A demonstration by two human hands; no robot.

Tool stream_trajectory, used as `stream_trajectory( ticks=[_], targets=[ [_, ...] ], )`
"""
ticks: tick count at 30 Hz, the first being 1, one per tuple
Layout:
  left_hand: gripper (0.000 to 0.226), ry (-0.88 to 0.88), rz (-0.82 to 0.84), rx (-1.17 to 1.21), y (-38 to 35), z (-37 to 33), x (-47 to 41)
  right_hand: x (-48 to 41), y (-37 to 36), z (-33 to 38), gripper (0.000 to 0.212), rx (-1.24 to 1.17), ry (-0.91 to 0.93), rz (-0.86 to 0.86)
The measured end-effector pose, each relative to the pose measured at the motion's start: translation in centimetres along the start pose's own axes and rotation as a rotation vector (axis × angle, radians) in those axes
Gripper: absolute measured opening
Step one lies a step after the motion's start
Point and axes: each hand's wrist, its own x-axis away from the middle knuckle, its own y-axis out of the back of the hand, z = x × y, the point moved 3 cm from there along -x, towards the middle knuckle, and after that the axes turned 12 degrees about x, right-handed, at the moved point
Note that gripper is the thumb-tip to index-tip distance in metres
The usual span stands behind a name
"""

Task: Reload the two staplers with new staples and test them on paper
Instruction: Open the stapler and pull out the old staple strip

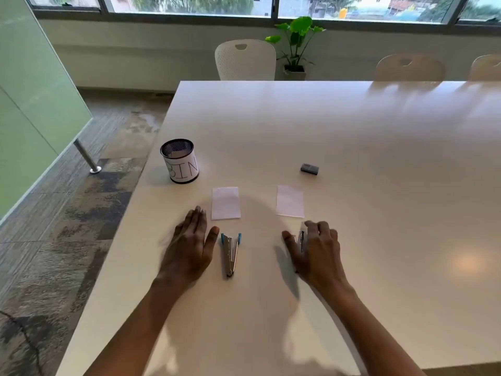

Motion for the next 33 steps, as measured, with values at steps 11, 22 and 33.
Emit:
stream_trajectory(
  ticks=[11,22,33],
  targets=[
    [0.07,0.089,-0.037,-0.062,-0.7,0.3,-0.2,1.0,-0.8,2.3,0.028,-0.06,-0.108,-0.033],
    [0.08,0.088,-0.046,-0.099,-0.7,0.5,-0.3,-0.4,5.1,3.0,0.039,-1.633,-0.163,0.548],
    [0.083,0.078,-0.058,-0.089,-0.6,0.3,-0.5,1.0,6.3,6.3,0.062,-1.999,-0.18,0.824]
  ],
)
